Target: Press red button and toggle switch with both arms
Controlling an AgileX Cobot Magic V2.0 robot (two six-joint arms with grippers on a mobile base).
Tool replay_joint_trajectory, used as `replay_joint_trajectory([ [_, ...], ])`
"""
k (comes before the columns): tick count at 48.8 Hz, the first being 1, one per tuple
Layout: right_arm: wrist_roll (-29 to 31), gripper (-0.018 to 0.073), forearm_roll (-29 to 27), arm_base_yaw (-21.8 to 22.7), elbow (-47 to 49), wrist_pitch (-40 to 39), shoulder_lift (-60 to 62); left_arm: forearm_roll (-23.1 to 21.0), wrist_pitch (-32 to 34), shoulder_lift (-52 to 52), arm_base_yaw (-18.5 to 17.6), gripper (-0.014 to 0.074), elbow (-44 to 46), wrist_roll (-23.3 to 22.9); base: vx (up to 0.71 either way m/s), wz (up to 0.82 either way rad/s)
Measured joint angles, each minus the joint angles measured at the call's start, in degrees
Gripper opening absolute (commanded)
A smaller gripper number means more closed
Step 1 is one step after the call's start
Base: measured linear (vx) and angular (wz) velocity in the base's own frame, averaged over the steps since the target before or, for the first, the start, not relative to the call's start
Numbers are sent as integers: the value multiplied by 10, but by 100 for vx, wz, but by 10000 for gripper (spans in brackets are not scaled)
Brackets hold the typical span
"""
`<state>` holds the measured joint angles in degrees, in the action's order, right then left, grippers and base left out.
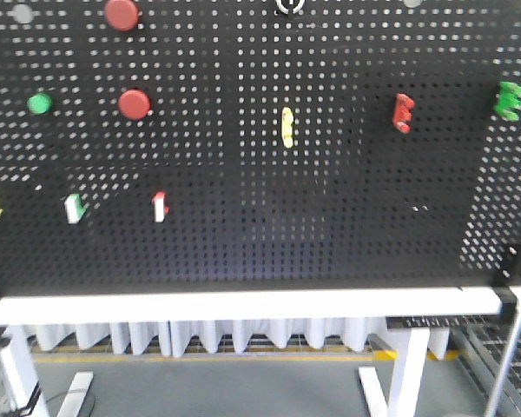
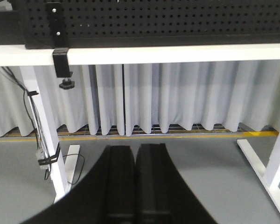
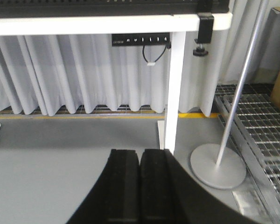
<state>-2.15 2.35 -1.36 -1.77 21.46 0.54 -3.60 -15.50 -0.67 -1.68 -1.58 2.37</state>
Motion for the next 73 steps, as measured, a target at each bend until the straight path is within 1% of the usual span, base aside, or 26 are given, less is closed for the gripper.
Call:
replay_joint_trajectory([
  [34, 0, 0, 0, 0, 0, 0, 0, 0, 0, 0, 0, 2, 0, 0, 26, -1],
  [73, 0, 0, 5, 0, 0, 0, 0, 0, 0, 0, 0, 2, 0, 0, 3, -1],
])
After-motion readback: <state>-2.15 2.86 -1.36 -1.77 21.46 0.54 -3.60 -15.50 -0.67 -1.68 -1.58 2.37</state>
